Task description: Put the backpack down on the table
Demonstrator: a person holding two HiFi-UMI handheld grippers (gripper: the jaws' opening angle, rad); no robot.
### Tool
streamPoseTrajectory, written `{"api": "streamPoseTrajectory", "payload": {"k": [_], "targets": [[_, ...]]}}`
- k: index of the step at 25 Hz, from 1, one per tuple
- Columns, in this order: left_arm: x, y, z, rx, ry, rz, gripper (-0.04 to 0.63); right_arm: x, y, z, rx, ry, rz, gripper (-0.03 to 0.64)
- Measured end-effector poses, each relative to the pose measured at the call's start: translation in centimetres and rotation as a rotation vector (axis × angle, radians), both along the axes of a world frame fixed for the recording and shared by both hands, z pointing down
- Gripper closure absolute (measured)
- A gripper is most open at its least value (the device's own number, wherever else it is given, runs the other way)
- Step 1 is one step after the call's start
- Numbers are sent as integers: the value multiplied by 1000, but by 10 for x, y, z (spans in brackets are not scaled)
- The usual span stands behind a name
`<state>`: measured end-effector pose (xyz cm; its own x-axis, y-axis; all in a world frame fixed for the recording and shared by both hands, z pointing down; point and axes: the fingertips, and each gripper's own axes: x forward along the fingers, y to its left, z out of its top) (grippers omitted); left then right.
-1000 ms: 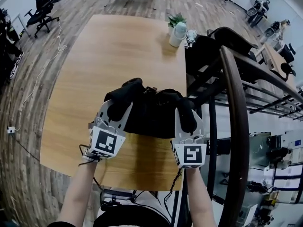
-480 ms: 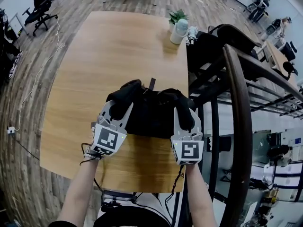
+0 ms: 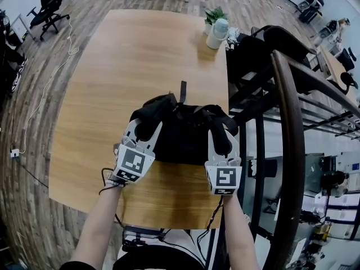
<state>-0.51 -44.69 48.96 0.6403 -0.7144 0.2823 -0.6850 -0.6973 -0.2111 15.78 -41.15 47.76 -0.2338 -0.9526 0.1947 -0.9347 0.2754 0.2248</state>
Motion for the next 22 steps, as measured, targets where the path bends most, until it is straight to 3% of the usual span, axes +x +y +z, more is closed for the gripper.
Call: {"api": "streamPoseTrajectory", "payload": {"k": [9,22], "targets": [[6,-3,11,-17,-2,17,517,1,-2,20,-61,13,4,535],[6,-3,13,-27,-32,22,438,10,-3,33,-105,-11,29,398]]}}
